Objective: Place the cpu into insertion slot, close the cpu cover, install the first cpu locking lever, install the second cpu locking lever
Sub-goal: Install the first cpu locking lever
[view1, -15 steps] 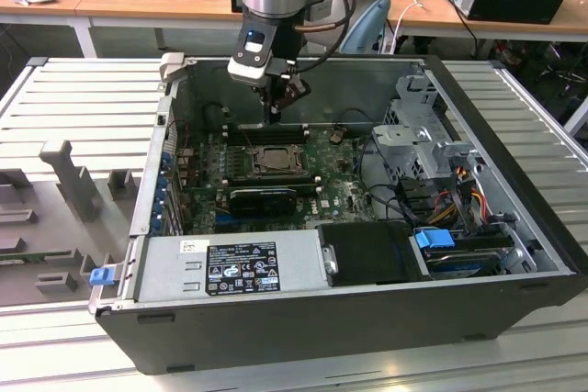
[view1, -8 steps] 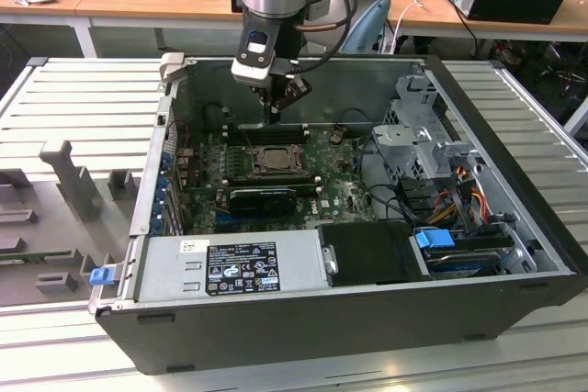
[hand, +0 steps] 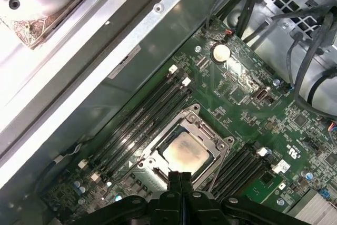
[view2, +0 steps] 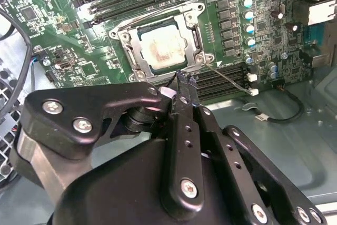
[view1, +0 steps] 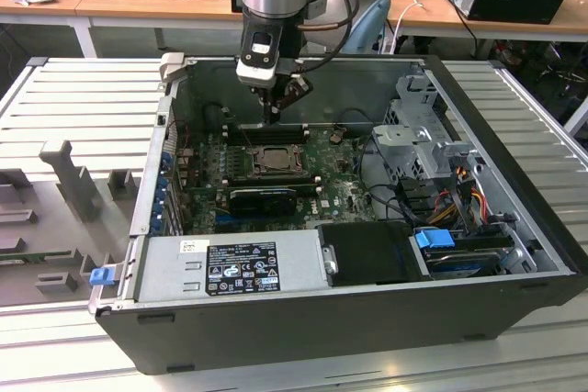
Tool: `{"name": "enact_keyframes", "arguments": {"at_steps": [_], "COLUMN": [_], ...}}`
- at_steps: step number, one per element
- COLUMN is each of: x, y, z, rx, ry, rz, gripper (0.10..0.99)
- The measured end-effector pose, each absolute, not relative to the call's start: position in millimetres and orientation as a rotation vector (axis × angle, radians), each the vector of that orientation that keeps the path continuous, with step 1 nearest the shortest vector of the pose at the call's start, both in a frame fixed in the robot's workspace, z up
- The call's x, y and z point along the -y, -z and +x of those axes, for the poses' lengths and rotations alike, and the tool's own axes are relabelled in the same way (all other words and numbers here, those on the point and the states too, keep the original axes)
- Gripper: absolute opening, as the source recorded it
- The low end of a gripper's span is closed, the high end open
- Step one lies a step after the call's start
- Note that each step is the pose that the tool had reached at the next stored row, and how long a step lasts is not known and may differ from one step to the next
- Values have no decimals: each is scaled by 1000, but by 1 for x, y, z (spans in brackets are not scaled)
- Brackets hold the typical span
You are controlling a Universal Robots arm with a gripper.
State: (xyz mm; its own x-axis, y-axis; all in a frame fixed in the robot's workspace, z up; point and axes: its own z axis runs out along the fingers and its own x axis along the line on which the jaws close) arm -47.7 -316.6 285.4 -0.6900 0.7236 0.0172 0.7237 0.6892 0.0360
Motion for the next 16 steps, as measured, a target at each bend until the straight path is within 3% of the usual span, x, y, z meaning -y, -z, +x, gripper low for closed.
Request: {"name": "enact_keyframes", "arguments": {"at_steps": [16], "x": [317], "y": [-285], "z": [-48], "rx": [2946], "ry": [62], "rz": [-1079], "gripper": [106]}}
